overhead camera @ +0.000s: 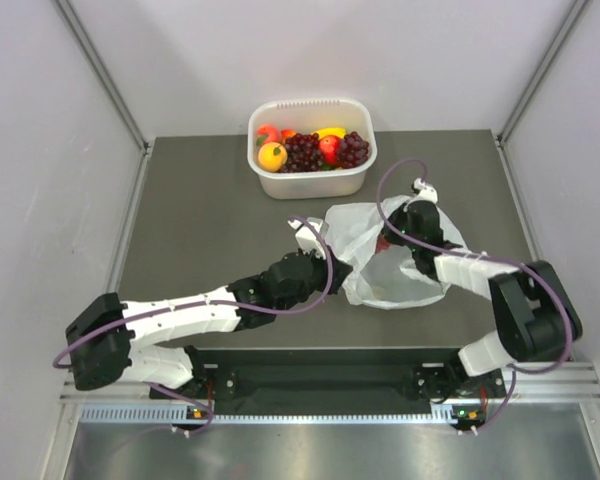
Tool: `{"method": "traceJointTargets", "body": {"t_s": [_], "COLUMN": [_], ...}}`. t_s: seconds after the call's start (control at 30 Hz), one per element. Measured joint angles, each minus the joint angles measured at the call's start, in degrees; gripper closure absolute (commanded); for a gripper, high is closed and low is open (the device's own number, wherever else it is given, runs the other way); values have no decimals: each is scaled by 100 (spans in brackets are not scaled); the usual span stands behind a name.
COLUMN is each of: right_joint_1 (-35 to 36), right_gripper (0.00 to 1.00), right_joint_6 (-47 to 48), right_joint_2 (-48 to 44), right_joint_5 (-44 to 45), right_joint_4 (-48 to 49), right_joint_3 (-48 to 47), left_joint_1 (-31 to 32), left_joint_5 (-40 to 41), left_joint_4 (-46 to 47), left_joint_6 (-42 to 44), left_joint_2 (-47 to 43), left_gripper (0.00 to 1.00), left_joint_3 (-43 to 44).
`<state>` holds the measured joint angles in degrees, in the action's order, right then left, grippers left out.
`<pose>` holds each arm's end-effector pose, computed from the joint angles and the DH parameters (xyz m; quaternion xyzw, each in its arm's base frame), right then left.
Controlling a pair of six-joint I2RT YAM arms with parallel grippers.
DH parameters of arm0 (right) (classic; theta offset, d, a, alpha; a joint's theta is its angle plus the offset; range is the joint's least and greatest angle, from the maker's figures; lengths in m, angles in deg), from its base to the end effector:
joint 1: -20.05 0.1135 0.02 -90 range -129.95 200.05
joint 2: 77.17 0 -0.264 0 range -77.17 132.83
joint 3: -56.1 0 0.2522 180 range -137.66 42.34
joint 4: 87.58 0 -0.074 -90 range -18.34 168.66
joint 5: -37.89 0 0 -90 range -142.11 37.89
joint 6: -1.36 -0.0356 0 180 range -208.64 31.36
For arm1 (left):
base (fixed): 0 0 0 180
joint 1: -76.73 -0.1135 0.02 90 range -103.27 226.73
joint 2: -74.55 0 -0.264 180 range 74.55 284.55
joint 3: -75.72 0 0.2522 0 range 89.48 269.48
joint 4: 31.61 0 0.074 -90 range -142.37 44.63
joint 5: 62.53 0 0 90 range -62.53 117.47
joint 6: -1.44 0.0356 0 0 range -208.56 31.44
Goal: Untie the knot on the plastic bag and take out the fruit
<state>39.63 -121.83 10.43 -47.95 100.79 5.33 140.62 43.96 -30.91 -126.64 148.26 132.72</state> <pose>0.2902 0.1005 0.1739 0.1202 0.8504 0.1993 0.4719 0.1373 -0.2573 0.2646 0.0924 0.7897 -0.3906 0.4639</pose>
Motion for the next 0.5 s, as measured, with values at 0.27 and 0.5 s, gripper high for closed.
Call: {"method": "traceJointTargets", "body": {"t_s": [0.27, 0.5], "right_joint_1": [-24, -26], "right_gripper": [100, 100], "right_joint_6": [479, 1056], "right_joint_2": [-1305, -1685], "right_joint_5": [-820, -1366], "right_joint_4": [-1513, -3195], "right_joint_3": [-50, -140], "left_joint_1": [0, 0], "left_joint_5": [254, 470], "left_joint_4": [0, -13], "left_joint_6": [11, 55], "left_joint_2": [-83, -208], "left_gripper": [100, 100], "left_joint_3": [0, 0]}}
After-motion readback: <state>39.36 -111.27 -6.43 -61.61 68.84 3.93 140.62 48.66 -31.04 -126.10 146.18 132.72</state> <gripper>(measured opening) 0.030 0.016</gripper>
